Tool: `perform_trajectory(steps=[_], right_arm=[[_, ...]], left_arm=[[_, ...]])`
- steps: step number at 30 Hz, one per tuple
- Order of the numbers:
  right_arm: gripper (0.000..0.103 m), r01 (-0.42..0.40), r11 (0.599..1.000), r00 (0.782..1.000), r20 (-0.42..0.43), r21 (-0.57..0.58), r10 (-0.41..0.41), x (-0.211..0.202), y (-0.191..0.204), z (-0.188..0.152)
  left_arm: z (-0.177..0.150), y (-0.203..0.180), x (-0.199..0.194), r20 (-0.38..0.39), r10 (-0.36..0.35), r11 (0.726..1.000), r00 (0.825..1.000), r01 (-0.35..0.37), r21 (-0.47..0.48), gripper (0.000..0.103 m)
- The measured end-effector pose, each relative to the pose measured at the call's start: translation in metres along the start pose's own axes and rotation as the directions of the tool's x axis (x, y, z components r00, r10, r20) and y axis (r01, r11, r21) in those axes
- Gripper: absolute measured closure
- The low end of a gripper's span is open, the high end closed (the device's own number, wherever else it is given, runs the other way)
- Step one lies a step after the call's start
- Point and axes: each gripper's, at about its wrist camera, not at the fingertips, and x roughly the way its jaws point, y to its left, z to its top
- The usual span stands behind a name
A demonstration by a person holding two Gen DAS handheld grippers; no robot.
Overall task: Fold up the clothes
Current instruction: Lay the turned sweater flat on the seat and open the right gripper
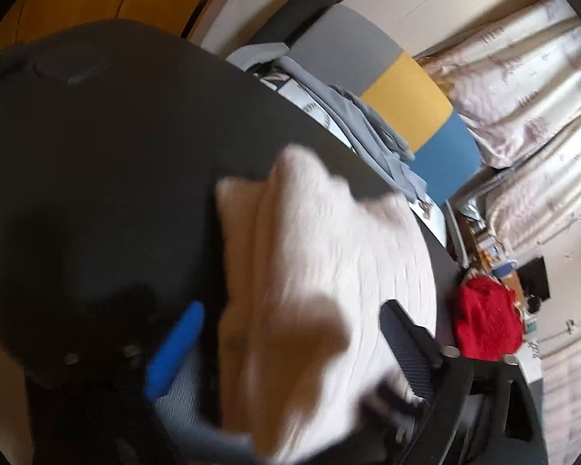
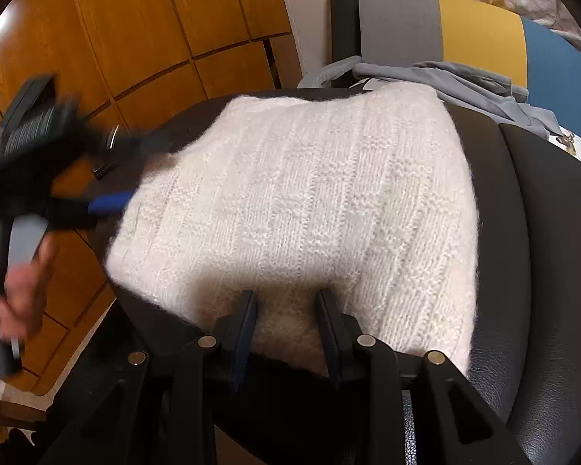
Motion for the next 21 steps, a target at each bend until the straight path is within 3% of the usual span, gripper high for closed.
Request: perform_trajectory(steps=[3, 5, 6, 7, 12, 18, 20, 21], right_arm=[[0.070, 0.002, 1.000, 1.000, 0.008, 0.002, -0.002, 0.000, 0.001, -0.001], [0.070, 0.001, 1.000, 1.000, 0.013, 0.002, -0.001, 0.000, 0.001, -0.002], [0.070, 0.000, 1.000, 1.000, 0.014, 0.003, 0.000, -0.002, 0.001, -0.003], [0.070, 0.000, 1.000, 1.000, 0.015, 0.005, 0.000, -0.004, 0.000, -0.004], [0.073, -0.003, 0.997, 1.000, -0.009, 0.081, 0.003, -0.006, -0.007, 0.001], [0.072, -0.020, 0.998, 0.997, -0.068, 0.066, 0.024, -0.008, -0.005, 0.005], [0.072, -0.022, 0.998, 0.998, -0.058, 0.056, 0.025, -0.008, -0.005, 0.003], [0.072, -0.026, 0.998, 0.998, -0.053, 0.063, 0.029, -0.009, -0.006, 0.002]], left_arm=[[0.025, -0.016, 0.027, -0.040, 0.066, 0.997, 0.997, -0.065, 0.043, 0.010], [0.034, -0.020, 0.042, -0.059, 0.121, 0.991, 0.991, -0.117, 0.066, 0.043], [0.032, -0.017, 0.044, -0.081, 0.123, 0.990, 0.989, -0.117, 0.076, 0.084], [0.031, -0.014, 0.045, -0.103, 0.125, 0.990, 0.987, -0.116, 0.086, 0.087], [0.024, -0.026, 0.003, 0.003, 0.056, 0.984, 0.998, -0.056, 0.168, 0.092], [0.001, 0.003, 0.012, 0.002, 0.215, 0.948, 0.977, -0.210, 0.237, 0.092], [-0.013, 0.022, 0.022, 0.033, 0.214, 0.948, 0.976, -0.216, 0.233, 0.090], [-0.017, 0.025, 0.021, 0.065, 0.179, 0.956, 0.982, -0.189, 0.224, 0.088]])
